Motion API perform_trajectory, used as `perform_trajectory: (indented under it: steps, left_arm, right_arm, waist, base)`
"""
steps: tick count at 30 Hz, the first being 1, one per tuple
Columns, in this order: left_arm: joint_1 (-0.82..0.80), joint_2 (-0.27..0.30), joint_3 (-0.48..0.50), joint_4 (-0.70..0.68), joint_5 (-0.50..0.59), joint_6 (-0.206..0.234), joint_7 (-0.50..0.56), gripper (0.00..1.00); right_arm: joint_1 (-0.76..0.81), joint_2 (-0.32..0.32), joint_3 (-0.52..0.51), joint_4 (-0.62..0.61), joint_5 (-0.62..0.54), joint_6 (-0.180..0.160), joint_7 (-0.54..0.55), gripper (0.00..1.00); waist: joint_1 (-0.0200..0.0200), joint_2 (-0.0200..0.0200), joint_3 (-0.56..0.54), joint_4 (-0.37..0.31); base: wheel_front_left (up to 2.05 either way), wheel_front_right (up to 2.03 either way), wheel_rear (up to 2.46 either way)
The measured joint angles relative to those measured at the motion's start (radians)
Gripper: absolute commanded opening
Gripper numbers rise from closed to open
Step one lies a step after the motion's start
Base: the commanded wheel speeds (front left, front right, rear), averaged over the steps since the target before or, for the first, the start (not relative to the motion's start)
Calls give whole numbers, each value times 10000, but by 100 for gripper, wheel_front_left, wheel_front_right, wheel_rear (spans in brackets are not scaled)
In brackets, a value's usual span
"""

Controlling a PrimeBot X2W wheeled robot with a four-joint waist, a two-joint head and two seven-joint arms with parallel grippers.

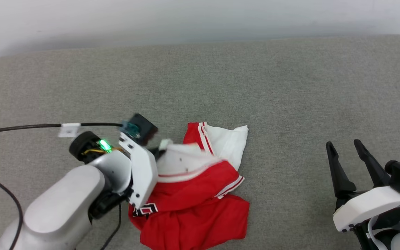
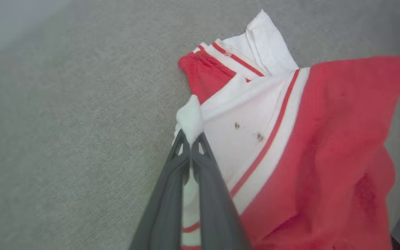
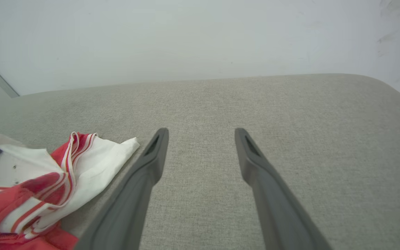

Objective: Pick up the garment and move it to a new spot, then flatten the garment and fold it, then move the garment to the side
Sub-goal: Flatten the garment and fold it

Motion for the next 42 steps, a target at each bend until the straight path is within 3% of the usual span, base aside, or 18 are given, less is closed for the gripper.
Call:
perform_trajectory:
  steps: [5,11,16,21,22,23,24,30,42]
  left_arm:
    - [336,301,1108,-217,-71,1302,-1252,0]
    - [2326,880,2677,-428,-903,3168,-2727,0]
    - [4480,708,3526,-362,-1806,4318,-3672,0]
    - [5760,387,3639,-518,-2253,4554,-4084,0]
    - [5859,395,3615,-554,-2253,4552,-4090,27]
    - [5920,385,3603,-589,-2236,4554,-4186,76]
    - [5941,382,3576,-619,-2211,4552,-4238,100]
    - [5799,510,3473,-1011,-1177,4899,-5204,100]
    - [5454,236,3513,-2303,13,4938,-6951,100]
  right_arm:
    - [38,6,-153,-23,-2,0,42,100]
    - [129,15,-272,-84,-4,0,130,100]
    - [174,17,-357,-111,-15,0,209,100]
    - [215,10,-422,-155,-104,0,265,100]
    - [234,2,-401,-169,-157,0,299,100]
    - [270,-2,-405,-184,-192,0,316,100]
    - [306,-8,-399,-196,-203,0,341,100]
    - [421,-23,-336,-224,-224,0,474,100]
    - [848,-92,-476,111,226,0,1352,100]
  waist:
    - [0,0,-161,159]
    - [0,0,-147,342]
    - [0,0,-87,417]
    - [0,0,-165,507]
    - [0,0,-210,518]
    - [0,0,-257,527]
    - [0,0,-303,537]
    - [0,0,-692,583]
    - [-1,0,-1474,832]
  base:
    - [0,0,0]
    - [0,0,0]
    - [0,0,0]
    - [0,0,0]
    - [0,0,0]
    - [0,0,0]
    - [0,0,0]
    - [0,0,0]
    - [0,0,0]
